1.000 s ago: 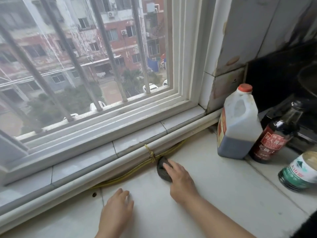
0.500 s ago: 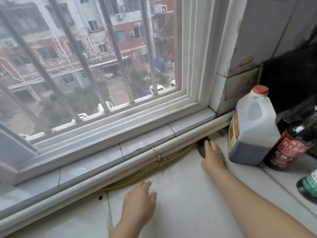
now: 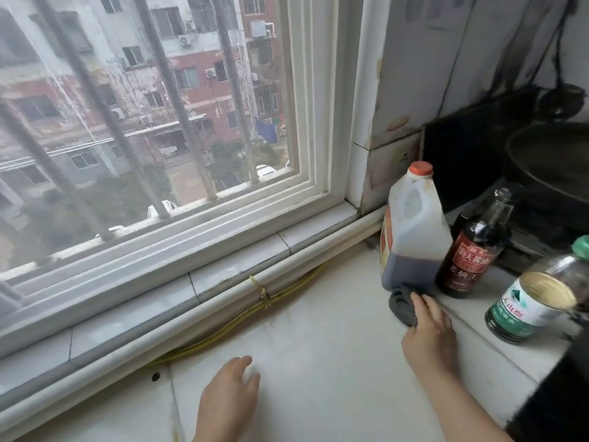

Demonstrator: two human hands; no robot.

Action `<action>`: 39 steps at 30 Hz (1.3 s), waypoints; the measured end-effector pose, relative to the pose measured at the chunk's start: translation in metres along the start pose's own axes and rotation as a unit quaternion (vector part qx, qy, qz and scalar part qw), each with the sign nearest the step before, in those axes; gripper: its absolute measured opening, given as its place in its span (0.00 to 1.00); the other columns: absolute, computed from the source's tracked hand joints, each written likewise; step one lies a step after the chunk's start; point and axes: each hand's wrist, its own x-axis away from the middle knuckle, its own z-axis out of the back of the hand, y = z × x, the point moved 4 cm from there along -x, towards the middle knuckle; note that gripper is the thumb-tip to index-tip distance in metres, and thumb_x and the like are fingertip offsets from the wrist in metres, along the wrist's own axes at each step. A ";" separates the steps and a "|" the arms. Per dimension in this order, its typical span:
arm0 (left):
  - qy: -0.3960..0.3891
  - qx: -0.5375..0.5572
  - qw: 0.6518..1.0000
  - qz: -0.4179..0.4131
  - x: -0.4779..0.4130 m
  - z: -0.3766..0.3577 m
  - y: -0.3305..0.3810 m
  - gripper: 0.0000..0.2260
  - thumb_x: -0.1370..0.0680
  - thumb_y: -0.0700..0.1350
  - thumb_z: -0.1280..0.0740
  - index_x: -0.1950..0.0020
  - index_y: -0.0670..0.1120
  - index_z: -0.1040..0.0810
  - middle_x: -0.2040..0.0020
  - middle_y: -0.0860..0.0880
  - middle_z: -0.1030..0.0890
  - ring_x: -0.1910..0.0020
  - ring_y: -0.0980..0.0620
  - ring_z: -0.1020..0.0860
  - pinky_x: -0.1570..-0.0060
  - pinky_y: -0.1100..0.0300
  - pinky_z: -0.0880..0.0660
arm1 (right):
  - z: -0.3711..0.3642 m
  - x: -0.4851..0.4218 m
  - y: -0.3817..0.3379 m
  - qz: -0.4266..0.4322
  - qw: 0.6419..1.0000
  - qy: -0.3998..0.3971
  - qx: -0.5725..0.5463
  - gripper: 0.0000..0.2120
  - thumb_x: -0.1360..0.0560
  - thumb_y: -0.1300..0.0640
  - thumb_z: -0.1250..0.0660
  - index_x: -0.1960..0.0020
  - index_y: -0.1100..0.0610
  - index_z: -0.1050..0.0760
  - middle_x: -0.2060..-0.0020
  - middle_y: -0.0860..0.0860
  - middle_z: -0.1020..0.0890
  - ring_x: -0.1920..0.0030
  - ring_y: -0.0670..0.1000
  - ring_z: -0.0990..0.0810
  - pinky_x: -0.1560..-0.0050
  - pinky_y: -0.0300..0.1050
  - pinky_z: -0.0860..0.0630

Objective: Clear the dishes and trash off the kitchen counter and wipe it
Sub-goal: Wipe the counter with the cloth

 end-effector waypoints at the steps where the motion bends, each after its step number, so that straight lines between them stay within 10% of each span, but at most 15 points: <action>1: 0.002 0.007 1.000 -0.002 0.003 -0.002 0.001 0.18 0.19 0.51 0.42 0.29 0.53 0.32 0.27 0.55 0.33 0.28 0.56 0.34 0.31 0.61 0.38 | -0.003 0.004 -0.005 -0.004 1.000 -0.021 0.016 0.32 0.35 0.73 0.36 0.32 0.59 0.29 0.32 0.57 0.29 0.36 0.63 0.30 0.36 0.55 0.32; 8: 0.049 0.069 0.996 0.012 0.024 0.010 -0.006 0.17 0.20 0.50 0.40 0.31 0.55 0.30 0.28 0.56 0.31 0.30 0.54 0.32 0.31 0.59 0.38 | -0.056 0.076 -0.096 0.231 0.962 -0.147 -0.017 0.34 0.38 0.64 0.46 0.32 0.55 0.28 0.34 0.50 0.27 0.36 0.56 0.28 0.37 0.46 0.31; 15: 0.142 0.117 0.977 0.112 0.059 0.061 -0.088 0.15 0.20 0.47 0.38 0.33 0.52 0.26 0.31 0.53 0.27 0.33 0.50 0.29 0.34 0.57 0.35 | -0.071 0.071 -0.134 0.080 0.989 -0.124 0.022 0.32 0.28 0.63 0.39 0.25 0.53 0.41 0.25 0.52 0.40 0.27 0.55 0.41 0.31 0.49 0.39; 28: 0.175 0.161 0.951 0.195 0.121 0.086 -0.217 0.15 0.20 0.46 0.38 0.34 0.51 0.25 0.31 0.52 0.27 0.34 0.49 0.28 0.34 0.56 0.34 | -0.129 0.259 -0.248 0.361 0.875 -0.322 0.023 0.32 0.27 0.61 0.43 0.24 0.50 0.44 0.25 0.47 0.44 0.26 0.52 0.45 0.28 0.42 0.49; 33: 0.172 0.159 0.950 0.205 0.136 0.097 -0.264 0.15 0.20 0.46 0.38 0.34 0.51 0.25 0.30 0.51 0.28 0.33 0.49 0.29 0.33 0.55 0.34 | -0.121 0.250 -0.267 0.269 0.909 -0.297 -0.111 0.30 0.30 0.65 0.45 0.28 0.54 0.34 0.29 0.50 0.33 0.32 0.54 0.35 0.32 0.39 0.40; 39: 0.170 0.157 0.946 0.227 0.150 0.099 -0.301 0.15 0.20 0.45 0.38 0.33 0.50 0.26 0.30 0.52 0.28 0.30 0.52 0.32 0.33 0.58 0.36 | -0.138 0.225 -0.290 0.240 0.909 -0.340 0.027 0.31 0.27 0.66 0.42 0.26 0.53 0.38 0.27 0.50 0.37 0.30 0.54 0.37 0.31 0.42 0.39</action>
